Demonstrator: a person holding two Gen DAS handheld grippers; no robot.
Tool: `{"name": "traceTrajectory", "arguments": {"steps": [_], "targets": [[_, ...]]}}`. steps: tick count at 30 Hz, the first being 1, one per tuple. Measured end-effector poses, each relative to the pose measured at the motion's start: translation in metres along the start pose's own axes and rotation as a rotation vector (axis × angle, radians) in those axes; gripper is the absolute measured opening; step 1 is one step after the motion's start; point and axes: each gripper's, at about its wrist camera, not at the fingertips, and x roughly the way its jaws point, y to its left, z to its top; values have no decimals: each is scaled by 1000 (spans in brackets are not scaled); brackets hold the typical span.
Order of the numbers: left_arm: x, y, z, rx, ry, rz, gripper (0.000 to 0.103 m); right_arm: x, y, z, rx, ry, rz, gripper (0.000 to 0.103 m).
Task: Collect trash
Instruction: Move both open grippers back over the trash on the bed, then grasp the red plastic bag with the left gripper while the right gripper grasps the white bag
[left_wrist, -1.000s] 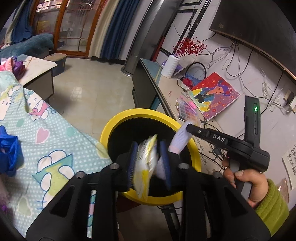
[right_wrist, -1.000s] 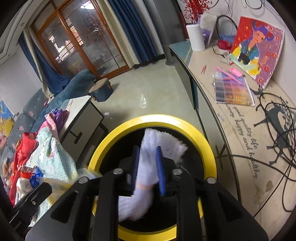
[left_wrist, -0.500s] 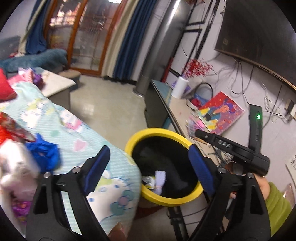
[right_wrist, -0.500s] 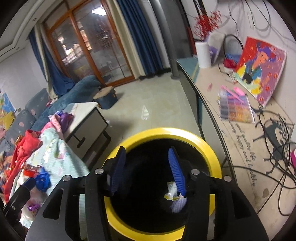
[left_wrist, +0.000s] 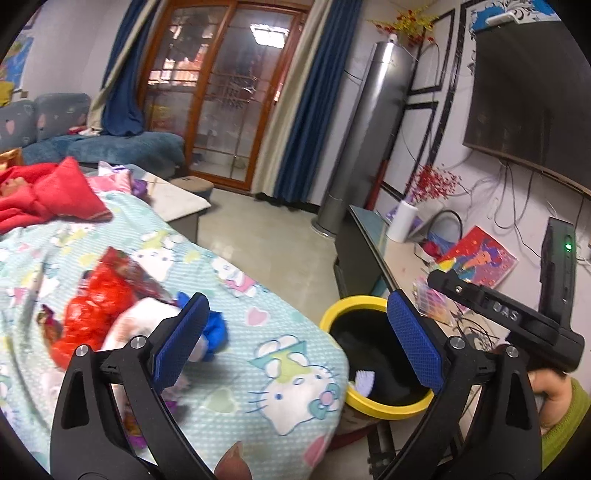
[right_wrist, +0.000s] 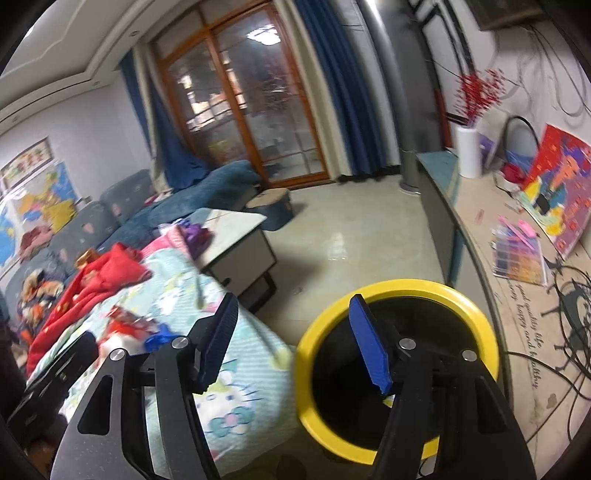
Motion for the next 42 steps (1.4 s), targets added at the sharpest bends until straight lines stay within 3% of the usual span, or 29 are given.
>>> {"name": "traceTrajectory", "arguments": {"steps": [27,38,42], "targets": [[-40,87,3,-153,-64,176,89,10,102,-31,-210,102,185,65],[-44,142,-3,-242,-15,253,89,45,143,-42,-264,203,298,66],[-42,156,-5,-255,14,241,77,69,155,-45,-254,257,333,66]]}}
